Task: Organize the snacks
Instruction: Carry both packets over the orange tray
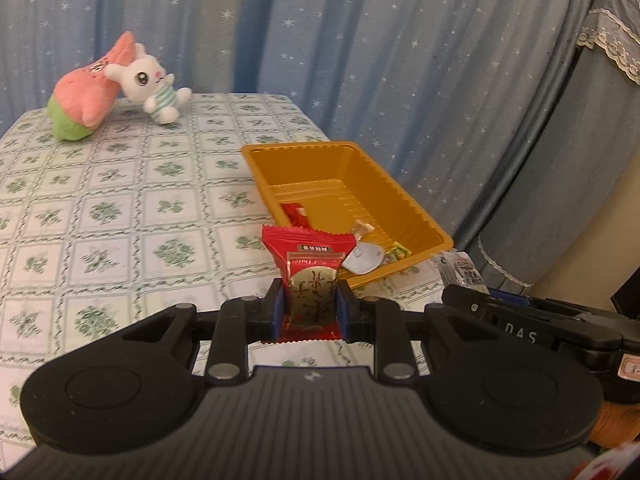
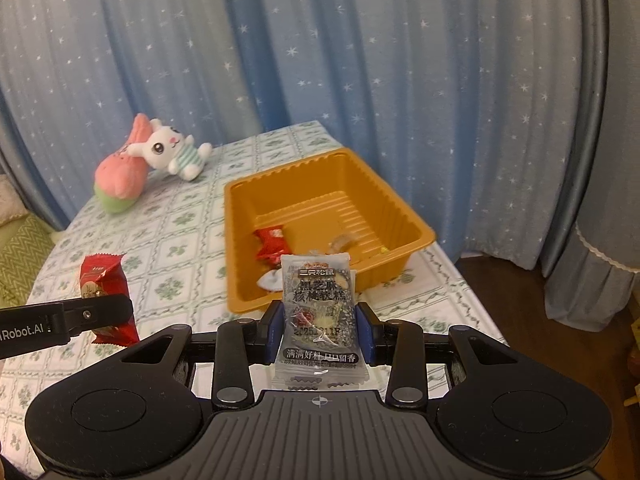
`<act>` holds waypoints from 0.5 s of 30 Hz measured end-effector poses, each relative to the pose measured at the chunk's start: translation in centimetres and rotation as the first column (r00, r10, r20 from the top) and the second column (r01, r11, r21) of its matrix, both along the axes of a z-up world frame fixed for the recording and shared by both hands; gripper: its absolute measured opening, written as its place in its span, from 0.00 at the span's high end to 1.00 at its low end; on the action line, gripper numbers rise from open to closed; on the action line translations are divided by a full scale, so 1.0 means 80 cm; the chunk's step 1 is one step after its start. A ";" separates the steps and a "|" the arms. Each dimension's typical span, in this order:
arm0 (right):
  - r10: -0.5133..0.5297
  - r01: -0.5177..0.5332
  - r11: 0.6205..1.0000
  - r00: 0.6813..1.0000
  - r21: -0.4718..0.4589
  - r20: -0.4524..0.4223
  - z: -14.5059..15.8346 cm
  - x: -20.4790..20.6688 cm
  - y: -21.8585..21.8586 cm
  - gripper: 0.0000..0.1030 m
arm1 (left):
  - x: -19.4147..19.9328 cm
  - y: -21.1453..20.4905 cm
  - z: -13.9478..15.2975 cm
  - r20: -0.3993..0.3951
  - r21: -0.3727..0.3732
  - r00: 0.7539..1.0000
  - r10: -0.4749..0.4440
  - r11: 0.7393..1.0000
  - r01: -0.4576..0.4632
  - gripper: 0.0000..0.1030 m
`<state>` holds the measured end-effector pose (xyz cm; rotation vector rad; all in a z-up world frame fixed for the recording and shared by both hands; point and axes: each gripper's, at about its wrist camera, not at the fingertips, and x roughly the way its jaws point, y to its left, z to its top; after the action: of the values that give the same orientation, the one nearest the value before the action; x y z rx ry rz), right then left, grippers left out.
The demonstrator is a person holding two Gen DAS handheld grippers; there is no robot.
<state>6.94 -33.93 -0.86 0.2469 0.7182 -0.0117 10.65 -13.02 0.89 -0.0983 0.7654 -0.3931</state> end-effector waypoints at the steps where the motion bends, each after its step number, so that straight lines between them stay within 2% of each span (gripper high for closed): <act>1: -0.002 0.002 1.000 1.000 -0.003 0.001 0.000 0.001 -0.002 0.63 | 0.002 -0.005 0.001 0.001 0.000 1.000 -0.005 1.000 0.005 0.77; 15: 0.001 0.000 0.999 1.000 -0.046 0.016 0.003 0.037 -0.030 0.63 | 0.040 -0.048 0.000 0.009 0.014 0.998 -0.063 0.998 0.063 0.77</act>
<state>9.92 -36.33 -0.61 0.2029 0.7014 -0.0258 13.85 -16.87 0.88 -0.0599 0.7633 -0.4480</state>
